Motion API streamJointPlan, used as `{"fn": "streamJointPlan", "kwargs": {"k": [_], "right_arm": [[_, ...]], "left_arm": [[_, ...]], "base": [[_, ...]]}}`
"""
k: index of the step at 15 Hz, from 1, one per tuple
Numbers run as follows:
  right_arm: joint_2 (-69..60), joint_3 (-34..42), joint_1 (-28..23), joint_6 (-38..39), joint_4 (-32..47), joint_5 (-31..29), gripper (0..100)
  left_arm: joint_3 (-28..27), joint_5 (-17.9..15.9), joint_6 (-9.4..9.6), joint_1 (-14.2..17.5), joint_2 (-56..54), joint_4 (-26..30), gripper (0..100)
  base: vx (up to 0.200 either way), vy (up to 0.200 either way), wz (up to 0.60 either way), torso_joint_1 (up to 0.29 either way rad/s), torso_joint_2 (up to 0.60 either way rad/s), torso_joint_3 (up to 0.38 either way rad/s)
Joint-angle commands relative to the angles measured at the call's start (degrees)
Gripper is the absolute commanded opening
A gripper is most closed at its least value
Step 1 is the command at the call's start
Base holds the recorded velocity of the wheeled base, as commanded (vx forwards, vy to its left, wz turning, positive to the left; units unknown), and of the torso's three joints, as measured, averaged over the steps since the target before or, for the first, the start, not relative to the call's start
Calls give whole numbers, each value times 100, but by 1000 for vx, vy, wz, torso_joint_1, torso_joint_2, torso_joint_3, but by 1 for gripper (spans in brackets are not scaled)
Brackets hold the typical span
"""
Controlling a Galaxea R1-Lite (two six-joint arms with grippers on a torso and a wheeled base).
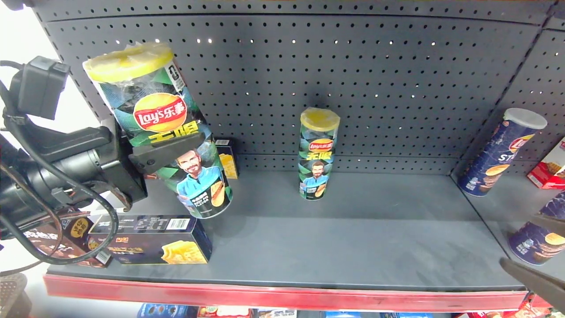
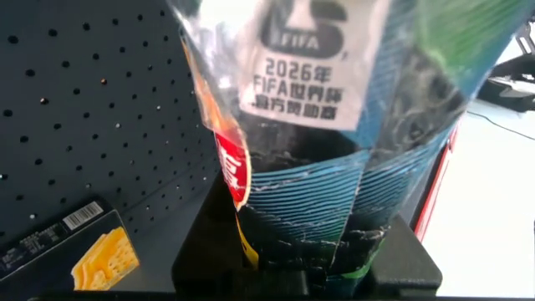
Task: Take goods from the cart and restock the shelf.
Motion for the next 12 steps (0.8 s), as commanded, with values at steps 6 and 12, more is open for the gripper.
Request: {"fn": "streamJointPlan", "kwargs": {"k": [6,12], "right_arm": [[2866,-857,318,179,-1823,812,100],[4862,-2492,309,-94,-2728,2034,100]], "left_arm": [[-345,-9,-10,-9,270,7,0],[-310,0,-10,0,288,7,0]], "base": [[0,0,0,0,0,0],[0,0,0,0,0,0]]}}
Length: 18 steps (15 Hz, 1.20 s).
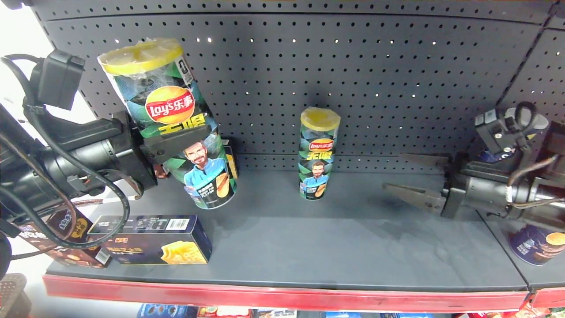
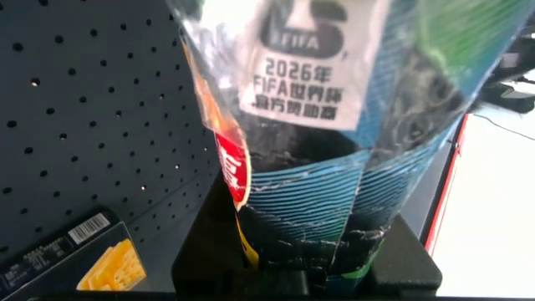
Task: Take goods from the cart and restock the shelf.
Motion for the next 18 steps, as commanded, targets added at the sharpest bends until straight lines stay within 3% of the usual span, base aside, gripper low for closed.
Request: {"fn": "streamJointPlan", "kwargs": {"k": [1,6,12,18], "right_arm": [[1079,-861,32,-47,-200,185,100],[1967,-2337,-100,-65,-139,1521,100],[2503,-2768,58,-56,-130,1635,100],[3215,-3269,287,-30,-121,1635,100]], "left_arm": [[34,1,-2,0,-1,-2,0],[-10,-7,-2,-9,25,-2,0],[-10,-7,-151,-9,25,-55,0],[-19,-7,-160,17,69,-64,0]], "base": [[0,0,0,0,0,0],[0,0,0,0,0,0],[0,0,0,0,0,0],[0,0,0,0,0,0]]}}
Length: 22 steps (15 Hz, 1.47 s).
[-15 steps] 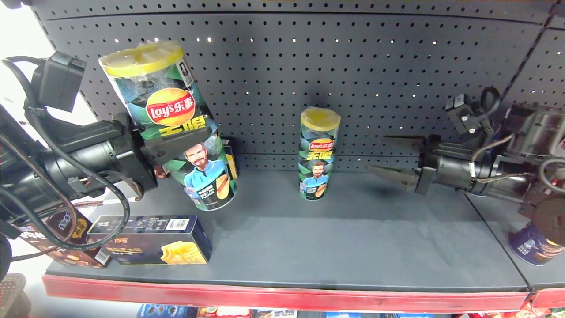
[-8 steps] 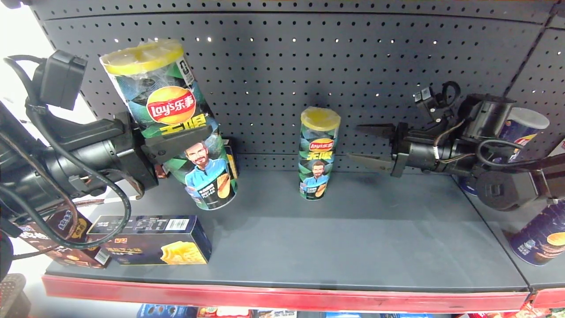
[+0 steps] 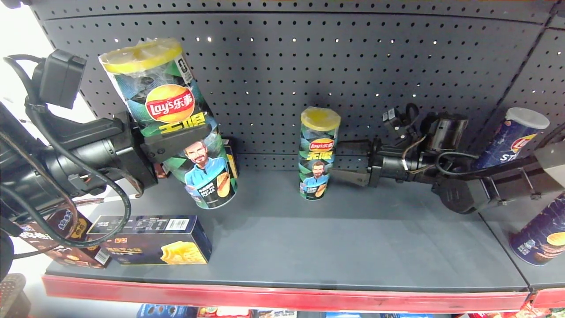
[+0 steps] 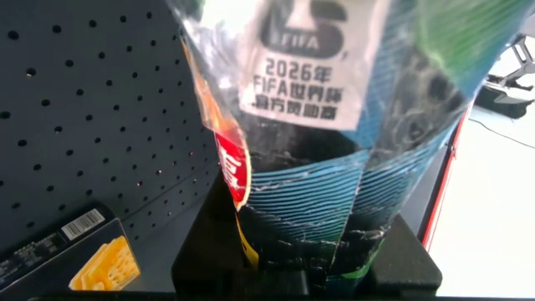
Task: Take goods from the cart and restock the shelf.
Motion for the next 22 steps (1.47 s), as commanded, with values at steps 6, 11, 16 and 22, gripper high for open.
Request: {"fn": "streamJointPlan", "kwargs": {"k": [6,11,16,22], "right_arm": [[945,-1137,244,21,301,2,100],[1227,-1523,420,56,424,-68,100],[1341,-1682,464,65,424,-182,100],[1438,-1682,596,65,345,-340,0]], "left_arm": [[-3,9,-6,37,21,3,0],[5,9,-6,45,92,-15,0],[5,9,-6,45,101,-15,0],[-12,26,-6,54,136,-24,0]], "base": [[0,0,0,0,0,0],[0,0,0,0,0,0],[0,0,0,0,0,0],[0,0,0,0,0,0]]}}
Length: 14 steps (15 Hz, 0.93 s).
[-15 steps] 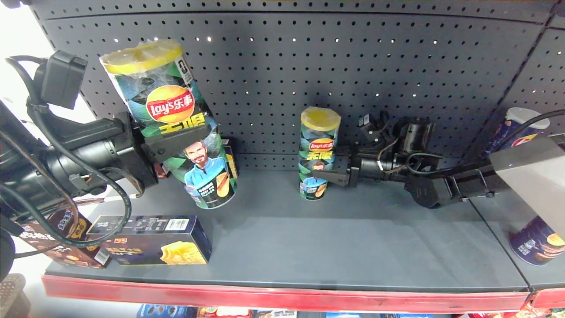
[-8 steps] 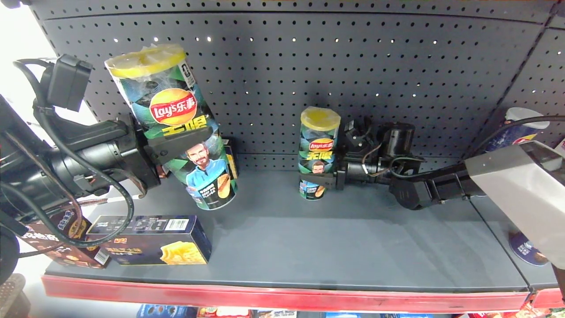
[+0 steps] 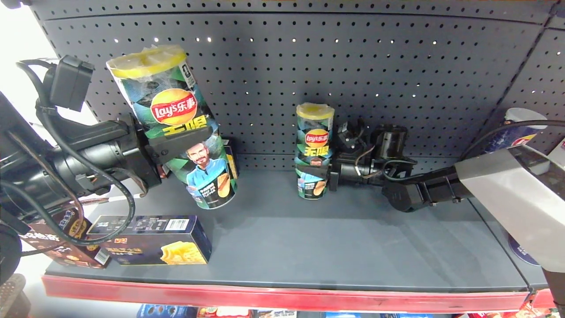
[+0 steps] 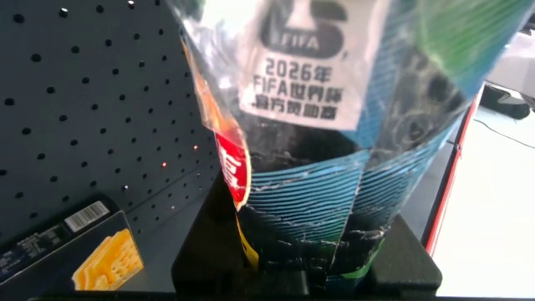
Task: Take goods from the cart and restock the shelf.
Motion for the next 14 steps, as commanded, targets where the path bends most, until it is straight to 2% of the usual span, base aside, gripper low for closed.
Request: {"fn": "streamJointPlan", "kwargs": {"k": [1,6,10,14], "right_arm": [[-22,65,18,-4,-1,-29,0],[-690,724,27,-4,-203,-117,0],[-1411,1928,106,5,-1056,-258,0],[-2351,3589,238,5,-1697,-337,0]], "left_arm": [[3,4,-1,2,11,-2,0],[73,4,-1,46,-24,-19,0],[99,13,-1,46,-41,-11,0],[90,22,-1,46,-50,-11,0]], "base": [[0,0,0,0,0,0],[0,0,0,0,0,0],[0,0,0,0,0,0],[0,0,0,0,0,0]]}}
